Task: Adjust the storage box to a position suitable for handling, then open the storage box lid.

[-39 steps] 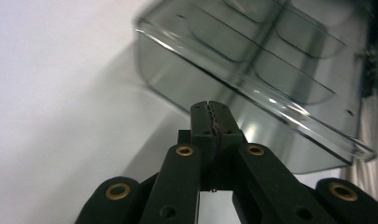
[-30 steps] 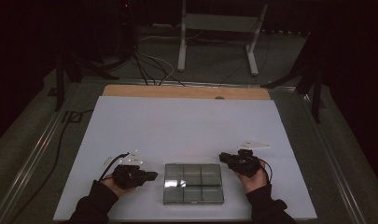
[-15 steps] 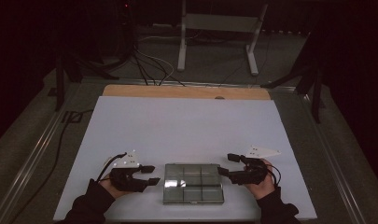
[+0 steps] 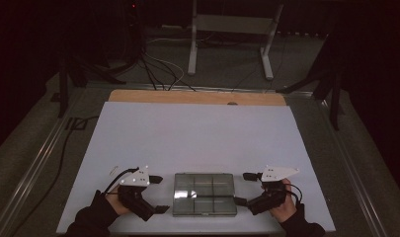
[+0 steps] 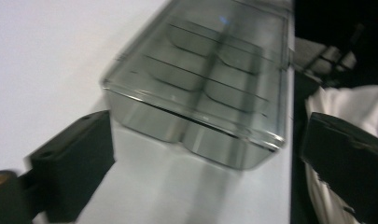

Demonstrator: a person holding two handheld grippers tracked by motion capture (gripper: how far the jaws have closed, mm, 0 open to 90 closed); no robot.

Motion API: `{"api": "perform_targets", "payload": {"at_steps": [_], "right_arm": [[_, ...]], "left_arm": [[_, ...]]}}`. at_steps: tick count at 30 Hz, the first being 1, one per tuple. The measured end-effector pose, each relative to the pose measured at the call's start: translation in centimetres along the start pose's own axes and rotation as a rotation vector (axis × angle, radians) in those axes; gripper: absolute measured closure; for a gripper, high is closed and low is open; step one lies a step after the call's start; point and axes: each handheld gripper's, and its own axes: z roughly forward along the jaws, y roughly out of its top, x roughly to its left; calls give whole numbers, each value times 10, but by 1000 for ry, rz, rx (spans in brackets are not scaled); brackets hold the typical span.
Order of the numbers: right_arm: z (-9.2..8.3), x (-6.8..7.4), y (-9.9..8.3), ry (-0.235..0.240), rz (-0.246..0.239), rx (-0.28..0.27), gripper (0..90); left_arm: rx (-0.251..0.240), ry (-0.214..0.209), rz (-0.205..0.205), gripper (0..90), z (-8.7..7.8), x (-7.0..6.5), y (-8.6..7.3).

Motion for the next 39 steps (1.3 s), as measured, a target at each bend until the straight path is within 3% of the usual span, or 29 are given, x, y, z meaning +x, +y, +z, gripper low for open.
{"api": "perform_targets", "payload": {"at_steps": [5,7,9,12,17,18,22,24,29,33,34,36,37,38,39], "right_arm": [[-4,6,-7,-6,-30,20,4],[-6,7,-11,-21,-40,36,61],[-9,5,-15,12,-15,47,33],[-9,7,-20,0,-42,98,28],[-11,11,-27,-12,-67,142,67],[-13,11,-28,-22,-77,136,114],[-15,12,-29,-22,-91,137,157],[-16,14,-30,-55,-120,147,270],[-12,15,-31,-62,-134,175,343],[-9,16,-31,-49,-138,196,468],[-9,17,-31,-43,-138,202,523],[-8,16,-31,-26,-127,212,586],[-8,16,-31,-15,-131,223,664],[-7,16,-31,-19,-140,234,711],[-7,16,-31,-10,-139,252,815]], "left_arm": [[20,-2,48,32,2,-4,-2],[25,4,71,35,2,-5,-3],[47,4,83,42,3,-6,-3],[77,-15,48,43,3,-5,-3],[107,-38,33,54,6,-5,-4],[114,-40,34,64,6,-5,-4],[120,-49,55,103,6,-9,-5],[128,-28,58,179,6,-10,-4],[143,-28,62,270,7,-10,-6],[155,-43,74,399,8,-10,-7],[161,-54,83,461,9,-10,-7],[174,-53,85,502,10,-10,-7],[180,-59,87,586,10,-9,-8],[186,-61,85,618,11,-8,-9],[191,-67,78,657,12,-7,-10]]}}
